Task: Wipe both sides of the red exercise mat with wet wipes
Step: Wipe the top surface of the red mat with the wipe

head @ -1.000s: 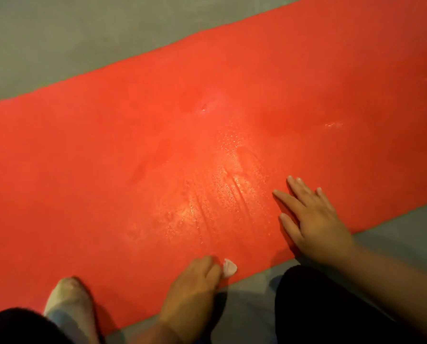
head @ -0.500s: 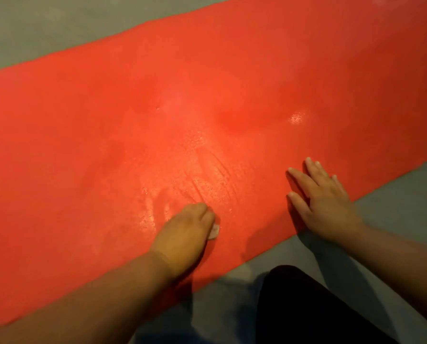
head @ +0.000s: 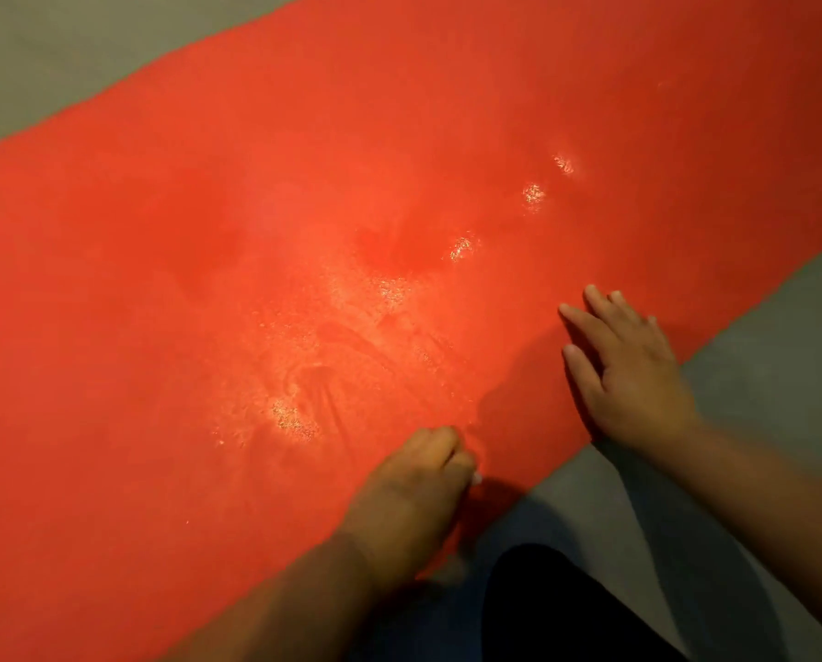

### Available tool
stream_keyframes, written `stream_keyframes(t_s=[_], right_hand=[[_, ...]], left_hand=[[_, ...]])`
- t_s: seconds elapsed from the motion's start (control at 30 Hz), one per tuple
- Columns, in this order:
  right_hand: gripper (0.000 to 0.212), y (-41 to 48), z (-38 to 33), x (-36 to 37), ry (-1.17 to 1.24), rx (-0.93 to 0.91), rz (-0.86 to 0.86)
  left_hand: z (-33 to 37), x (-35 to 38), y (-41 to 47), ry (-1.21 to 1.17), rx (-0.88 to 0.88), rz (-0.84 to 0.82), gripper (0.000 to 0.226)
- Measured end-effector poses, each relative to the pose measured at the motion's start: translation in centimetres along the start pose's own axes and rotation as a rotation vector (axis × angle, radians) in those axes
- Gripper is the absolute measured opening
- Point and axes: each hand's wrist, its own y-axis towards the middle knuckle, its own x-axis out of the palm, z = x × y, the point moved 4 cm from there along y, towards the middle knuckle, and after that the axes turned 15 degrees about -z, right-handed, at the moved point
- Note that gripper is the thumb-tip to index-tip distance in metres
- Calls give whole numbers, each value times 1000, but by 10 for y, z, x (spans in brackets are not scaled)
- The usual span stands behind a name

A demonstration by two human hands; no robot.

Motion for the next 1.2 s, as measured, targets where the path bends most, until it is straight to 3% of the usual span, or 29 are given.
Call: stream_keyframes(t_s=[0.1,0.2,0.27,0.3,0.43,0.53,0.6,0.7,0.73,0.93,1.07,1.2], right_hand=[[55,0,9,1,-37,-20,-22],[53,0,7,4,-16,-23,-3],[53,1,6,3,16,-27,16],[52,1,7,3,31,-21,14],[53,1,5,5,21,-24,35],[53,2,7,4,31,-30,8],[53,2,8,3,34,-38,-15],[53,0,8,3,45,-38,-9],[52,0,8,3,51,-38,-4],[49,-4,3,1,127,-21,37],[39,-27,-23,3,201,-187,110],[28,-46,-44,24,230,-356,-1]], left_hand=[[-28,-24,26,124,33,65,13],[-55,-69,75,38,-279,276,11],[-50,-66,92,-30,-412,312,8],[-37,-53,93,-42,-384,279,7],[24,18,48,6,23,-1,15],[10,9,50,125,193,-49,9],[-10,-21,74,174,64,48,11],[-37,-59,106,13,-350,239,18],[-33,-58,107,-33,-415,269,19],[27,-1,64,-213,-130,136,26],[3,-27,46,-307,-218,277,21],[-27,-41,25,-250,-296,213,25]])
